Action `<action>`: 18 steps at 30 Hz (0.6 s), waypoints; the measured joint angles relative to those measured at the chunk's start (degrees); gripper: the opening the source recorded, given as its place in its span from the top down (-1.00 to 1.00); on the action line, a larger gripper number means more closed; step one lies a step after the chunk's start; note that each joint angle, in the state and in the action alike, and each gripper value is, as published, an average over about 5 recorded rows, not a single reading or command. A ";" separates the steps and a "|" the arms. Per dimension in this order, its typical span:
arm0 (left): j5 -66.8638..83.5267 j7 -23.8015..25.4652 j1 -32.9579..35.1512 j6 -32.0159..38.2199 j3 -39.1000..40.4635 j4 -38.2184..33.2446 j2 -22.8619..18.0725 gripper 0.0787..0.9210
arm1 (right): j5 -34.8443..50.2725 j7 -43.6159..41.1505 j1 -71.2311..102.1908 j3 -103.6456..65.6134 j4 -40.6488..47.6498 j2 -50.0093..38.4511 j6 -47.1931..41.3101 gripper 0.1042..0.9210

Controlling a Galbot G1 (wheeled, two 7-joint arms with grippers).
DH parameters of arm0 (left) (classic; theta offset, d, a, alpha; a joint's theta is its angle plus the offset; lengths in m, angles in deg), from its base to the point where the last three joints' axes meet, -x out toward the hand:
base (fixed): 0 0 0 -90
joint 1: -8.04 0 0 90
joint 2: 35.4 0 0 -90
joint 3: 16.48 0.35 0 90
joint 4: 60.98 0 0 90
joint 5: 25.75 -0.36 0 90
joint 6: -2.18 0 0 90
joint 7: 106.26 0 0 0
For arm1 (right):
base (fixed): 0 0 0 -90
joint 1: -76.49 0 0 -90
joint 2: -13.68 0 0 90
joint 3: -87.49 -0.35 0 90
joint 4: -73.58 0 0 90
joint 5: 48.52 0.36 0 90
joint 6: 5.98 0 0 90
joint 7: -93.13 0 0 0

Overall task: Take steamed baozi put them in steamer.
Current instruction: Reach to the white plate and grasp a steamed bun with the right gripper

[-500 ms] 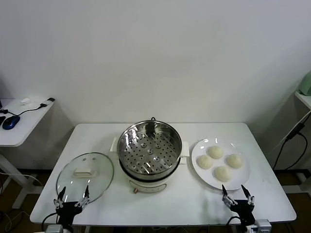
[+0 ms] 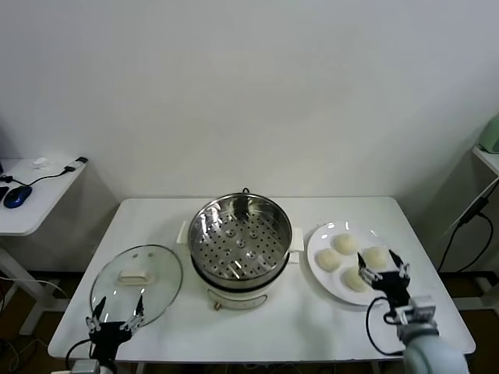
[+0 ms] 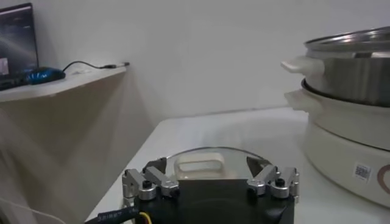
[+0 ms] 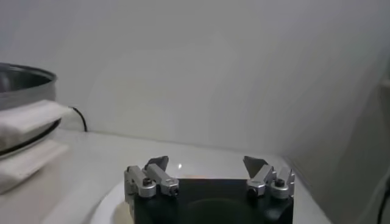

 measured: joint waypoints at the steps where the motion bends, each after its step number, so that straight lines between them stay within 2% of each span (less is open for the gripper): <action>1: 0.00 0.00 0.04 0.04 0.00 0.00 0.09 -0.77 | -0.38 -1.87 -2.43 1.67 0.93 -2.06 -0.52 -0.76; 6: -0.04 0.01 0.13 0.24 0.02 0.07 0.39 -0.77 | -3.21 -13.60 -15.64 12.56 6.51 -11.59 -0.81 -0.76; 10: -0.23 0.00 0.23 0.30 0.07 0.07 0.38 -0.77 | -6.67 -25.52 -28.55 24.48 12.56 -17.27 2.59 -0.76; 18: -0.87 -0.03 0.59 0.70 0.22 0.26 -0.10 -0.77 | -11.46 -47.42 -58.43 54.35 26.38 -20.85 12.05 -0.76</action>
